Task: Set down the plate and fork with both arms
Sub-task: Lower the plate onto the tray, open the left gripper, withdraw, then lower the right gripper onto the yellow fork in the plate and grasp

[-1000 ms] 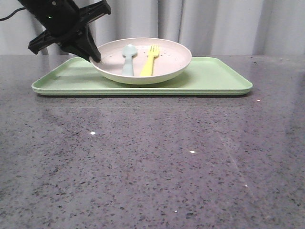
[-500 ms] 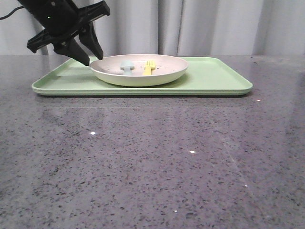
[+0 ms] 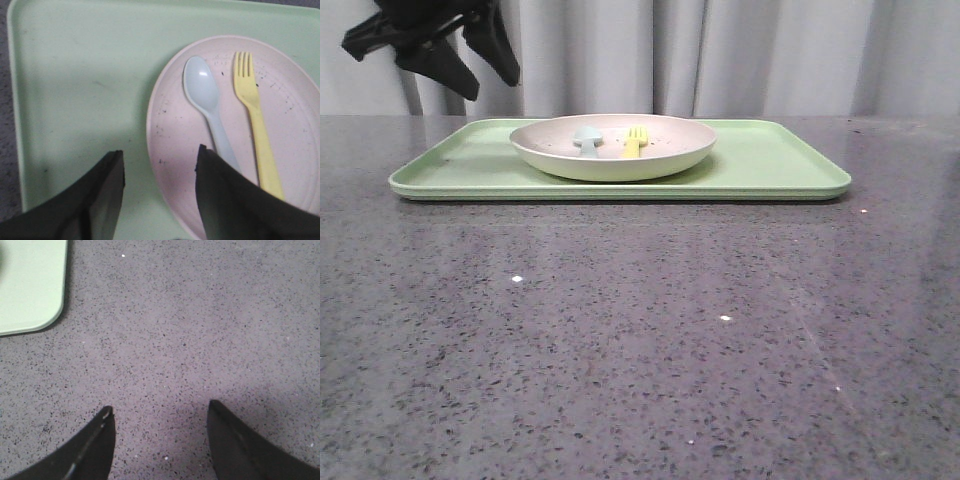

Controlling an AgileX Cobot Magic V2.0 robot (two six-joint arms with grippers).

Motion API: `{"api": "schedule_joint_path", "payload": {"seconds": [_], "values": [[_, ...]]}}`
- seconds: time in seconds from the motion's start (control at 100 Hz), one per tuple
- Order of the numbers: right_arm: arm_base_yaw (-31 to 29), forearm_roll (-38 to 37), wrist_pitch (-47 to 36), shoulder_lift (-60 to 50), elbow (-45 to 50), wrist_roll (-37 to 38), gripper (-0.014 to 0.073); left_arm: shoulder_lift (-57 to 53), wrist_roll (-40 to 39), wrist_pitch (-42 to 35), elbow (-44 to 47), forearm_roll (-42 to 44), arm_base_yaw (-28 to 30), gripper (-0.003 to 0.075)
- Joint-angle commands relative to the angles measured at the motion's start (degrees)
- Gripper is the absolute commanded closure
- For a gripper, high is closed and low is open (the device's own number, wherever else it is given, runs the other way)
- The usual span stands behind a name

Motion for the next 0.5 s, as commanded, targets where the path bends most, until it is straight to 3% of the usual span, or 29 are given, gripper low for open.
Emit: {"api": "schedule_joint_path", "payload": {"seconds": [0.0,0.23,0.49], "values": [[-0.3,-0.2,-4.3,0.1,-2.1,-0.5,0.0170,-6.8,-0.4,-3.4,1.7,1.7,-0.3,0.0387],[0.9,-0.2,-2.4,3.9,-5.4,-0.5,0.0194,-19.4,-0.4,-8.5,16.1,8.6,-0.3,0.0387],[7.6,-0.2,-1.1,12.8,-14.8,-0.5,0.0254,-34.5,-0.4,-9.0,29.8,10.9,1.0,0.0387]]}}
